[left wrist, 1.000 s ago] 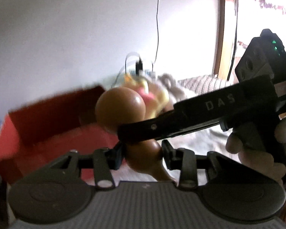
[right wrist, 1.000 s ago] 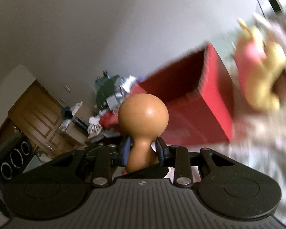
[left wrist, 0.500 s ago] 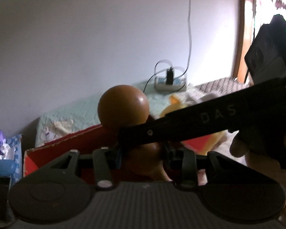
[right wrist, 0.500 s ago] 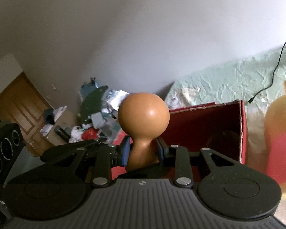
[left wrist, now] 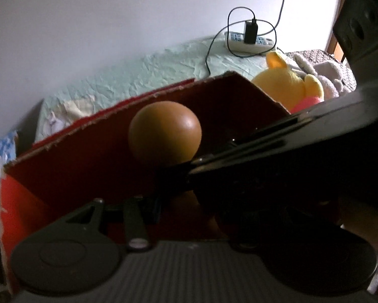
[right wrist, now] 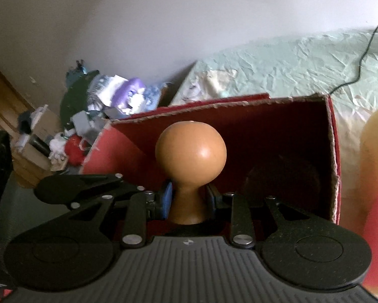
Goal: Organize objects
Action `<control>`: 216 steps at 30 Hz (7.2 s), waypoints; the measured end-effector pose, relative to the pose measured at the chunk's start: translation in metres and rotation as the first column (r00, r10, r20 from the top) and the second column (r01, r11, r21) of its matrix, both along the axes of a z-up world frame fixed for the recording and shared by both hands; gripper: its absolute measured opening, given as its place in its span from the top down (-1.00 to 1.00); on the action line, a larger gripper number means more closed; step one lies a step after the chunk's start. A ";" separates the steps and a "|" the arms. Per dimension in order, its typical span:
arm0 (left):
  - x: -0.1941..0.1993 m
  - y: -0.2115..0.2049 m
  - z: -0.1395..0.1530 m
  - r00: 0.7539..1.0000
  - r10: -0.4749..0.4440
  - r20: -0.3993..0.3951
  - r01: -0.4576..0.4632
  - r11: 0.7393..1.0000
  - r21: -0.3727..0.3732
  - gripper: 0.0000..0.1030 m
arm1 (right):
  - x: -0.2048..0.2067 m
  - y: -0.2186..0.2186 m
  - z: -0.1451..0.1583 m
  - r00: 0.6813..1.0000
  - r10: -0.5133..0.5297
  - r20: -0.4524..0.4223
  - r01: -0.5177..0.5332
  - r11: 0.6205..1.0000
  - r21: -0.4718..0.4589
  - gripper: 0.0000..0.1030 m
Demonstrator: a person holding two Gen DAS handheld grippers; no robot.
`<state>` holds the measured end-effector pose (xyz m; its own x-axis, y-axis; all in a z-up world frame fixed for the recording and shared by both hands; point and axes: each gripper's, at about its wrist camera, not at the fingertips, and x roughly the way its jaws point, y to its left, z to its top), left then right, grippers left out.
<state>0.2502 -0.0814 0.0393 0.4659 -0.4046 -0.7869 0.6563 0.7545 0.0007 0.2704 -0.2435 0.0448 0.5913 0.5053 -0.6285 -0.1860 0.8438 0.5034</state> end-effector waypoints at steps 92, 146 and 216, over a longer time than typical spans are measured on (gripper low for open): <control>0.014 -0.001 -0.007 0.955 0.229 0.189 -0.267 0.941 0.209 -0.54 | -0.008 0.007 -0.007 0.987 -0.157 0.031 0.159 0.980 -0.120 0.91; 0.015 0.001 -0.009 0.907 0.333 0.259 -0.392 0.893 0.223 -0.31 | -0.012 0.009 -0.006 0.977 -0.202 0.072 0.211 0.968 -0.139 0.92; -0.163 0.049 0.027 0.775 0.449 0.444 -0.492 0.870 -0.022 -0.77 | -0.196 0.046 0.000 0.828 -0.369 0.422 0.400 0.916 0.017 0.16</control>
<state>0.0873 -0.0326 0.0658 0.8720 0.0159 -0.4892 0.1373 0.9514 0.2756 0.0745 -0.1973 0.0450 0.9388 0.1472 -0.3115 -0.0142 0.9199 0.3918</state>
